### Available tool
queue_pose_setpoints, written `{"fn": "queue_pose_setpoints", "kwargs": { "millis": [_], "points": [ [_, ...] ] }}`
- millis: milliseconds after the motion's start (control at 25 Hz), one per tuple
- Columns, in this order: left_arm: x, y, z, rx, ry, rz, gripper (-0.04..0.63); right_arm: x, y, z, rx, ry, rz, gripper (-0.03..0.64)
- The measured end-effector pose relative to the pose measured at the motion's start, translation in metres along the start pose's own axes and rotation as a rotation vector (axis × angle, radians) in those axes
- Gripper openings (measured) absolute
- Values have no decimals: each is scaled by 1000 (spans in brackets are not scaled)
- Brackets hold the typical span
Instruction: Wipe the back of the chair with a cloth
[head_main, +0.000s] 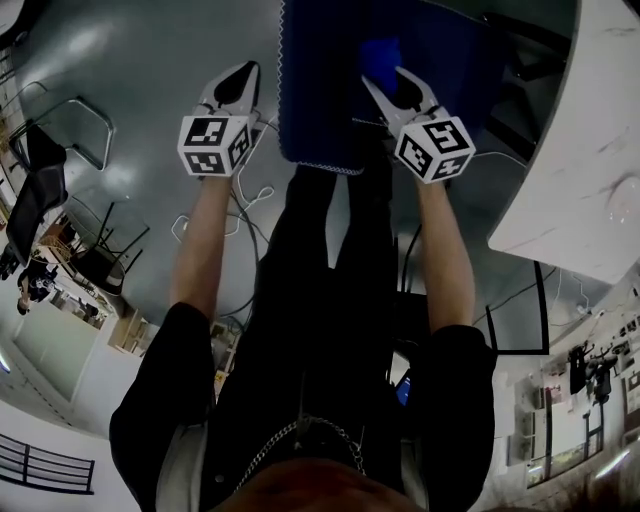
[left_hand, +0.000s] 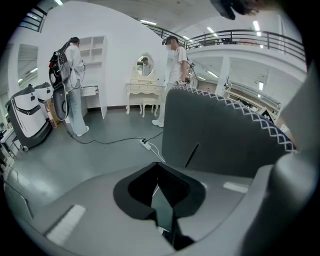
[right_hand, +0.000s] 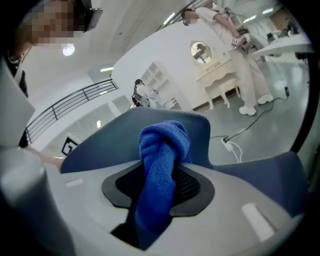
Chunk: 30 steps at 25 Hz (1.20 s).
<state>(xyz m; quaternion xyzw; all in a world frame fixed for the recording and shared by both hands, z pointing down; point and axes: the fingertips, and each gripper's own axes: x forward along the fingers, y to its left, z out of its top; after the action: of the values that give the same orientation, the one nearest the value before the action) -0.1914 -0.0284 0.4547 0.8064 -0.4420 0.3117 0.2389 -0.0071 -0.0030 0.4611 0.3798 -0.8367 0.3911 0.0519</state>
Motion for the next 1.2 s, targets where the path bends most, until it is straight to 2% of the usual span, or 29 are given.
{"fn": "queue_pose_setpoints", "kwargs": {
  "millis": [120, 360, 560, 640, 880, 1000, 1200],
  "points": [
    [0, 2, -2, -2, 2, 2, 9, 21, -27, 33, -4, -64, -88, 150],
    [0, 9, -5, -7, 4, 6, 9, 55, -66, 86, 6, -132, -159, 150],
    [0, 21, -7, -13, 8, 18, 9, 61, -110, 107, 69, -193, -286, 150],
    [0, 25, -7, -13, 9, 19, 9, 66, -121, 111, 80, -188, -309, 150],
    [5, 30, -8, -26, 10, 14, 9, 83, -117, 110, 58, -158, -263, 149],
    [7, 27, -10, -29, 12, 6, 9, 84, -110, 107, 75, -163, -220, 147],
    [10, 21, -13, -25, 16, -10, 10, 89, -88, 97, 45, -137, -151, 146]
  ]
}}
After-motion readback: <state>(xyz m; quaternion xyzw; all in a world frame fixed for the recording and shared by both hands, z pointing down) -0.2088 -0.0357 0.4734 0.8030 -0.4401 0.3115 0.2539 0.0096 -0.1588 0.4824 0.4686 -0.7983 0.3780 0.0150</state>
